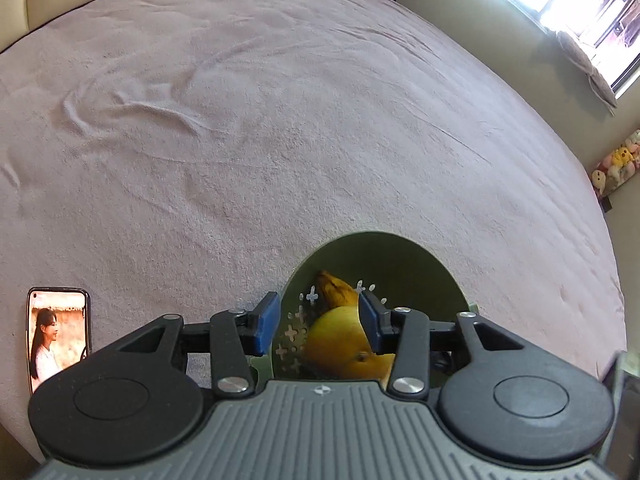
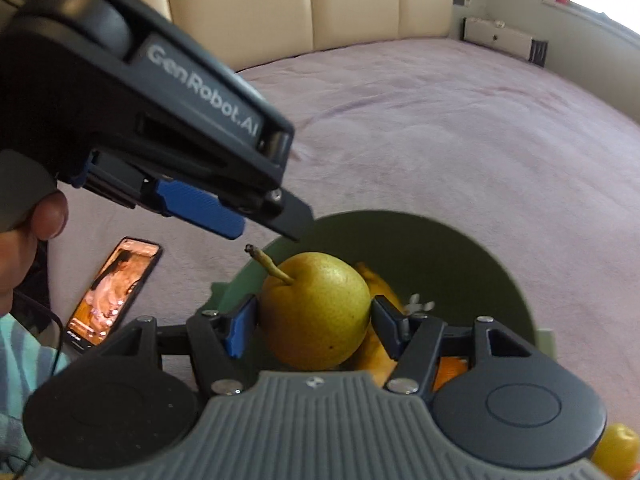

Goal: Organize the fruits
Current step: 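Release the banana into the colander with the left tool while the right tool releases the pear, then grasp a small brown fruit with the left tool while the right tool grasps the other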

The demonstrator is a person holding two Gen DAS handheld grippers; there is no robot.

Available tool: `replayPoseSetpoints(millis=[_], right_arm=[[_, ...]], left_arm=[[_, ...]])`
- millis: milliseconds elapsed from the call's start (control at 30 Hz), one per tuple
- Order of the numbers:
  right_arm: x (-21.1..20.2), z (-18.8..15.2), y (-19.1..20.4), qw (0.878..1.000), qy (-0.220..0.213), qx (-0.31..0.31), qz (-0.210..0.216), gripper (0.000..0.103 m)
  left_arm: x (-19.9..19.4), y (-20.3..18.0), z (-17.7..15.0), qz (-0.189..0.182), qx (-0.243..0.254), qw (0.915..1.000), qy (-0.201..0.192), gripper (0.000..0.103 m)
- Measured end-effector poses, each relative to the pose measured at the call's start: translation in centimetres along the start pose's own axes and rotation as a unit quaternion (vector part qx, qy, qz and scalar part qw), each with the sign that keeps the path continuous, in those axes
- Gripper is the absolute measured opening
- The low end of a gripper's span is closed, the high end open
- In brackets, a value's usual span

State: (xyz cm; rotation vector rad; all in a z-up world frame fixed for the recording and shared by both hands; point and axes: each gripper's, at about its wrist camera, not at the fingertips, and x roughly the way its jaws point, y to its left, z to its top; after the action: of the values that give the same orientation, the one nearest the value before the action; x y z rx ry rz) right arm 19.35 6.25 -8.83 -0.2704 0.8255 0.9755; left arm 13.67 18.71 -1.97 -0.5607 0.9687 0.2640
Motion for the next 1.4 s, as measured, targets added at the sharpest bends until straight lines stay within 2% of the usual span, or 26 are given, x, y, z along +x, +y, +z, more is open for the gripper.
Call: replayPoseSetpoints(millis=[233,400,667,800,967,1100,1267,1400], right_arm=[[2.5,-0.2,0.2,0.999,0.046,0.01,-0.001,0.06],[2.7,-0.2,0.7,0.999,0.044,0.025,-0.01,0.059],[0.9,0.3,0.3,0.998,0.019,0.063,-0.005,0.06],[-1.3,-0.2,0.4,0.997,-0.005,0.07,-0.017,0.067],[-4.6,-1.1,0.4,0.994,-0.037,0.092,-0.047,0.068],[-7.9,-2.7,0.2,0.987,-0.056,0.116,-0.092,0.068],[-12.0,-5.6,-0.5,0.972,-0.076,0.169,-0.148,0.068],[-14.9,-8.1,-1.2,0.956,-0.083,0.203,-0.192,0.068]], left_arm=[[0.0,0.2,-0.2,0.005,0.004,1.0,-0.002,0.052],[0.0,0.0,-0.3,0.005,0.008,1.0,0.0,0.054],[-0.3,-0.8,-0.7,0.001,0.018,0.9998,0.004,0.055],[-0.8,-1.5,-0.9,-0.003,0.028,0.9996,-0.001,0.056],[-1.6,-3.3,-1.8,-0.018,0.059,0.9981,-0.009,0.057],[-2.6,-5.3,-3.0,-0.042,0.096,0.9943,-0.02,0.059],[-3.7,-8.1,-5.2,-0.065,0.148,0.9864,-0.029,0.062],[-4.1,-9.9,-7.6,-0.089,0.184,0.9787,-0.022,0.062]])
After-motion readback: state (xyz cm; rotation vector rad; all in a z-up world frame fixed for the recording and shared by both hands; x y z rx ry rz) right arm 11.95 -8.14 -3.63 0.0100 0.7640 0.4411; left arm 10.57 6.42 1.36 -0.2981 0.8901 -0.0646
